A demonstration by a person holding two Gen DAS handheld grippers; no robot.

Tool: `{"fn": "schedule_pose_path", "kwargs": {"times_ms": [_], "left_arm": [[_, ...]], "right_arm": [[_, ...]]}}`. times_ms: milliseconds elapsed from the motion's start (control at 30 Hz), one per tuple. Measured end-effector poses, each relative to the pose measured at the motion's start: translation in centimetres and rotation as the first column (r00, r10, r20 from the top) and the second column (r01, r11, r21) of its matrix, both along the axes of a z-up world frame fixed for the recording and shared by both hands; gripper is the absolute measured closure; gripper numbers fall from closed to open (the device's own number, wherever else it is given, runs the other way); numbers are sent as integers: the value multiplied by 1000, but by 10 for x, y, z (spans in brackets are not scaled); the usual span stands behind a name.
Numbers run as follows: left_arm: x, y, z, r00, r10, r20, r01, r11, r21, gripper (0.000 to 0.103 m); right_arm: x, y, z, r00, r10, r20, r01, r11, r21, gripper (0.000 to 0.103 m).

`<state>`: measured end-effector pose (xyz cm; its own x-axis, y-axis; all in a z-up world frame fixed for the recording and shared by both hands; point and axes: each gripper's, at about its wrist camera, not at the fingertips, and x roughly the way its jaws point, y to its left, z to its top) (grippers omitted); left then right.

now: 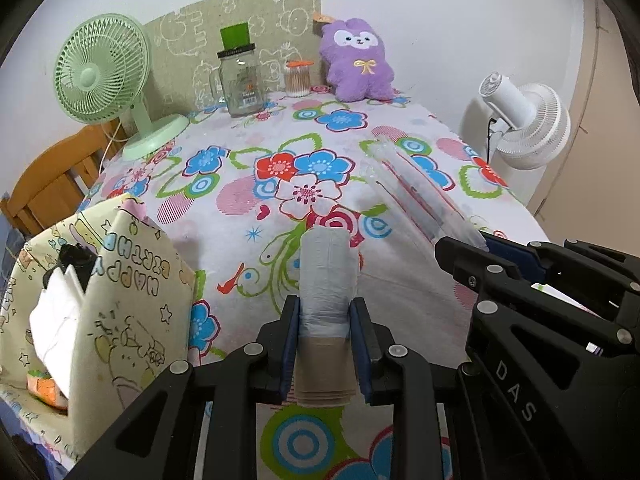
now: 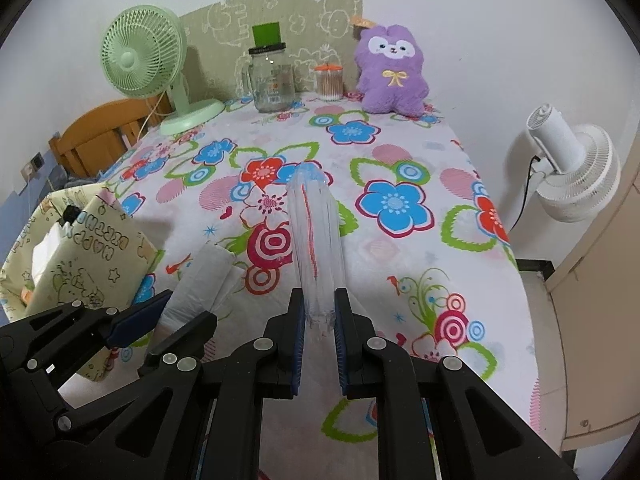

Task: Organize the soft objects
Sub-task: 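Carry the white pad and plastic bag over the fabric box with both grippers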

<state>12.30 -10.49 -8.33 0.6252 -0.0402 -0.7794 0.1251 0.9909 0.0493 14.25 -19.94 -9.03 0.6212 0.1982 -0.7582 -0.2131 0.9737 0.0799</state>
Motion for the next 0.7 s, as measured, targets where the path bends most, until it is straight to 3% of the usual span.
{"fn": "schedule_pose_path", "kwargs": {"times_ms": [700], "left_arm": [[-41,3,53,993,-47,108,49,999,-18,79]], "right_arm": [[-49,-2,59,990,-45,132,46,999,-1,87]]}}
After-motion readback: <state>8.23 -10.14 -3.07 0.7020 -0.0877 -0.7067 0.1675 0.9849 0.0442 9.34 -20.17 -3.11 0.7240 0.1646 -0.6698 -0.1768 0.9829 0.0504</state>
